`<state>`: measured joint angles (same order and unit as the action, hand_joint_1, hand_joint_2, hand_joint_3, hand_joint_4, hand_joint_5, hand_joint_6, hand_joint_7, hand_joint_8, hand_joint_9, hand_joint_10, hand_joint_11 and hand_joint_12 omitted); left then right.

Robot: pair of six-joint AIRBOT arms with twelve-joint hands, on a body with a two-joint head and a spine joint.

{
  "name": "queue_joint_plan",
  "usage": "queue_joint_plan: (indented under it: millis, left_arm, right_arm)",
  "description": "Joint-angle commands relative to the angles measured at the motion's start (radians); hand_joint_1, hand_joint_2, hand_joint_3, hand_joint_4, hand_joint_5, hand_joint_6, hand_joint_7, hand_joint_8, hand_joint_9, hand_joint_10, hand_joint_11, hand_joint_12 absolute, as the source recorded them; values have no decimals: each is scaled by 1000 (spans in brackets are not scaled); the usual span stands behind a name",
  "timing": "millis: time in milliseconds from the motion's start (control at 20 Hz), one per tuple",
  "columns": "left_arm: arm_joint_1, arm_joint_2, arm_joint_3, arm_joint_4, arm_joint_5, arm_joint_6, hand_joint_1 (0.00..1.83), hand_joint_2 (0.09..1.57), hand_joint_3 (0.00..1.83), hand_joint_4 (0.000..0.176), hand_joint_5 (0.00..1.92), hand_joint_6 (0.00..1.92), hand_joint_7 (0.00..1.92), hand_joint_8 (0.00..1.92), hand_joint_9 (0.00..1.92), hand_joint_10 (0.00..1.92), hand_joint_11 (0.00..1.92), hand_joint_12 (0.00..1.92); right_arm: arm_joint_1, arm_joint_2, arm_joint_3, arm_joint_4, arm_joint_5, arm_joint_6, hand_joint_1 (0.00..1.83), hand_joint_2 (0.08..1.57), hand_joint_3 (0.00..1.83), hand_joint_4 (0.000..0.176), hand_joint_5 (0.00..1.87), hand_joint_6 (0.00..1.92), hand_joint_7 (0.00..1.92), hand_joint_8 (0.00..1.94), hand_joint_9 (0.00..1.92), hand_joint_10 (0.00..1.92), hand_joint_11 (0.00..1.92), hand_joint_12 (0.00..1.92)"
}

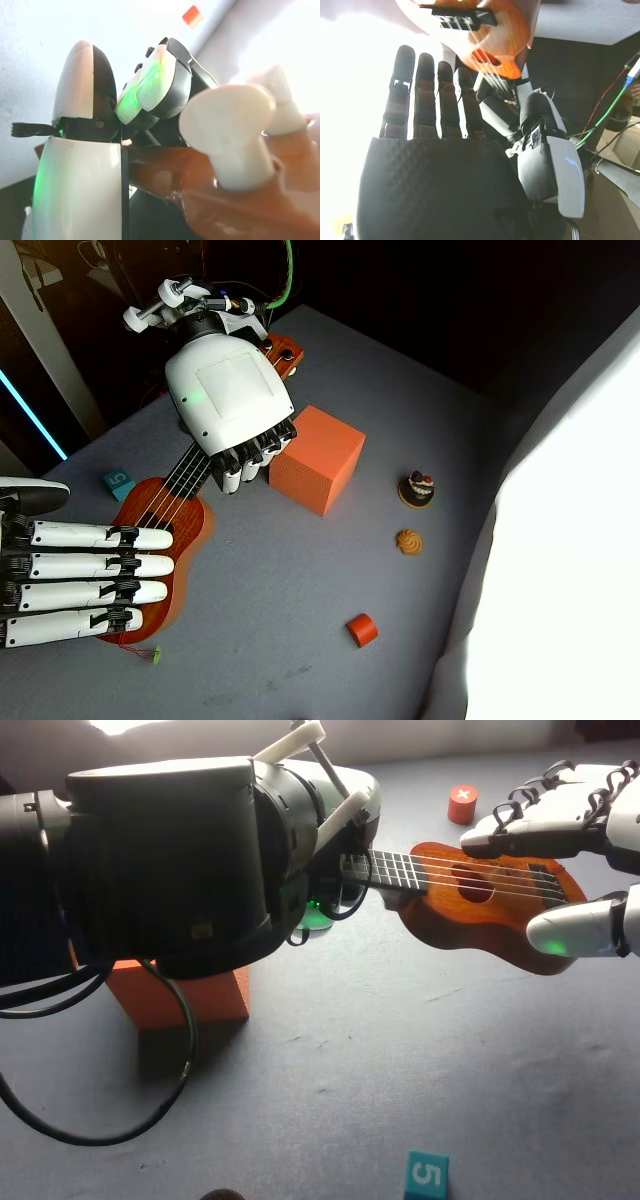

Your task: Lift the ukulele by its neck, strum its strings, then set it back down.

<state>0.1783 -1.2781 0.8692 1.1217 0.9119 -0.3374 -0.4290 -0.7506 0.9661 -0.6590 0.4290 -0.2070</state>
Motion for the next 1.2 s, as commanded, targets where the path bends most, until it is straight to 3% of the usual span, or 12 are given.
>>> queue_joint_plan:
  millis: [0,200,600,900,1150]
  left_arm:
    - [-16,0,-2,82,-15,9,1587,1200,7,0,1299,1921,1314,1921,1397,1921,1467,1921]
    - [-16,-1,-2,82,-15,13,1595,1194,3,0,1287,1921,1299,1921,1388,1921,1449,1921]
    - [-16,-4,-2,82,-15,13,1591,1188,1,0,1285,1921,1317,1921,1406,1921,1465,1921]
    - [-17,-4,-1,82,-15,13,1599,1199,6,0,1282,1921,1303,1921,1391,1921,1454,1921]
    - [-20,-4,0,81,-15,13,1599,1190,2,0,1283,1921,1318,1921,1406,1921,1461,1921]
  right_arm:
    - [7,2,5,31,93,2,94,1273,0,0,201,4,216,4,164,296,0,1124]
    - [-7,-2,4,31,93,7,85,1277,1,0,194,6,193,0,151,288,0,1070]
    - [-18,3,-15,31,83,57,112,1275,0,0,219,13,224,5,174,294,0,1166]
    - [-22,37,-63,24,73,63,126,1275,0,0,180,1,199,0,145,279,0,1085]
    - [-29,75,-95,-8,69,155,120,1276,0,0,174,0,197,0,144,279,0,1043]
